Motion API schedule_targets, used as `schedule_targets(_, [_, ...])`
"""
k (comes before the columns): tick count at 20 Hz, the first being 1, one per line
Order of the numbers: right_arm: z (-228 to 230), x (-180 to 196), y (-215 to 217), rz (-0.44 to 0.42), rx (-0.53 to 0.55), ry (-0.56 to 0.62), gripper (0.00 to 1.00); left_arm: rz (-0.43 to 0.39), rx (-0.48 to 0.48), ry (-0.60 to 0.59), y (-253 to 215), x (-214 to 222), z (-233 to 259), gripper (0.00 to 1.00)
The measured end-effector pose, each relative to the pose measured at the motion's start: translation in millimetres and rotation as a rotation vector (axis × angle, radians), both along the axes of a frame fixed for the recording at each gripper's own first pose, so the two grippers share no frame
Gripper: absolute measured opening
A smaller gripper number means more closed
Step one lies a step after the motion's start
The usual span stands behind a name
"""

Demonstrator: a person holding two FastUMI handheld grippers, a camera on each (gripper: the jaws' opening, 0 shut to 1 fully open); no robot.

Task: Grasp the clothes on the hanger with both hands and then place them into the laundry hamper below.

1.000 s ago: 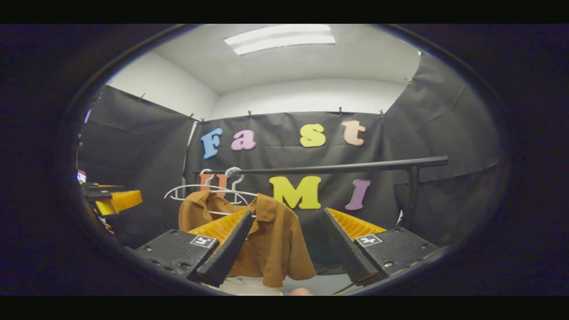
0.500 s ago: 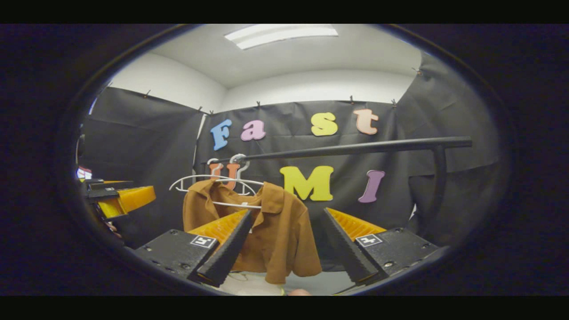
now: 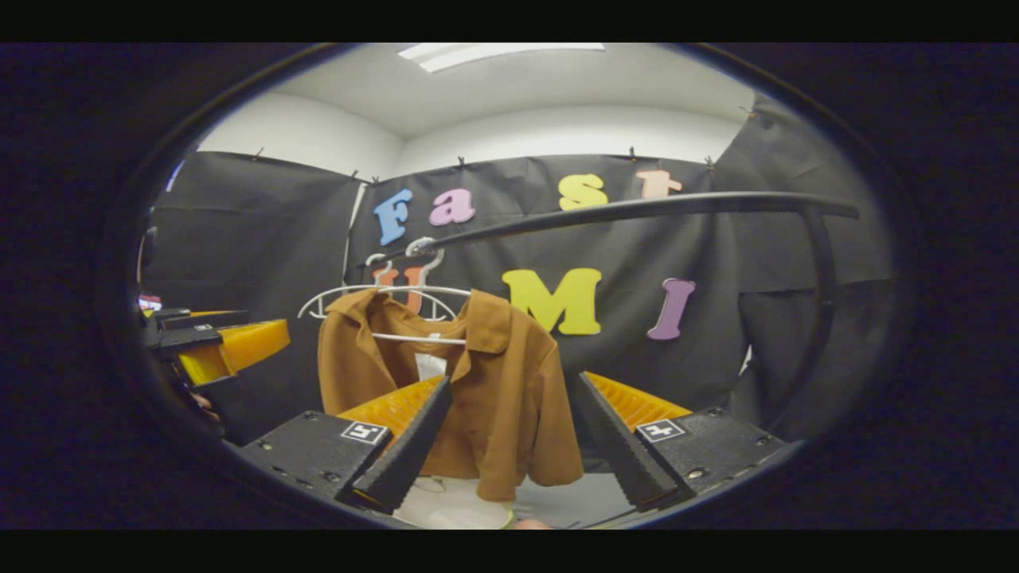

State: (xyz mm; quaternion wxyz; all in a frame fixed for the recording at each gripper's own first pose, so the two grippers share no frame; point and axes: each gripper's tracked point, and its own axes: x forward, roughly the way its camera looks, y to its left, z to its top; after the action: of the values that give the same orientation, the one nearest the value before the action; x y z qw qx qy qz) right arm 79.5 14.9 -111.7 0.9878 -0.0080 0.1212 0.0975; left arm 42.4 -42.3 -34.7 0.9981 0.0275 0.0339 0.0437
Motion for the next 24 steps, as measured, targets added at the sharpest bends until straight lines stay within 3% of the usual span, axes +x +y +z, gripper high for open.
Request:
schedule_targets(2, [-13,10,9,-0.008,-0.004,0.026,0.96,-0.012,0.002,0.018,6,11,-9,0.91])
schedule_targets(9, [-56,51,34,-0.027,-0.007,0.114,0.98,-0.04,-0.035,0.095,24,47,-44,0.95])
schedule_targets(13, [-72,80,48,-0.022,0.011,0.141,0.97,-0.074,-0.105,0.151,18,70,-63,0.96])
schedule_targets(14, [-75,88,50,-0.023,0.018,0.153,0.97,-0.083,-0.125,0.16,16,76,-66,0.9])
schedule_targets(16, [-82,103,55,-0.031,0.034,0.176,0.97,-0.098,-0.157,0.17,11,90,-70,1.0])
schedule_targets(18, [-87,115,56,-0.064,0.04,0.198,0.98,-0.092,-0.145,0.174,13,104,-73,1.0])
schedule_targets(24, [-87,133,83,-0.042,0.127,0.224,0.95,-0.078,-0.172,0.195,17,130,-86,0.96])
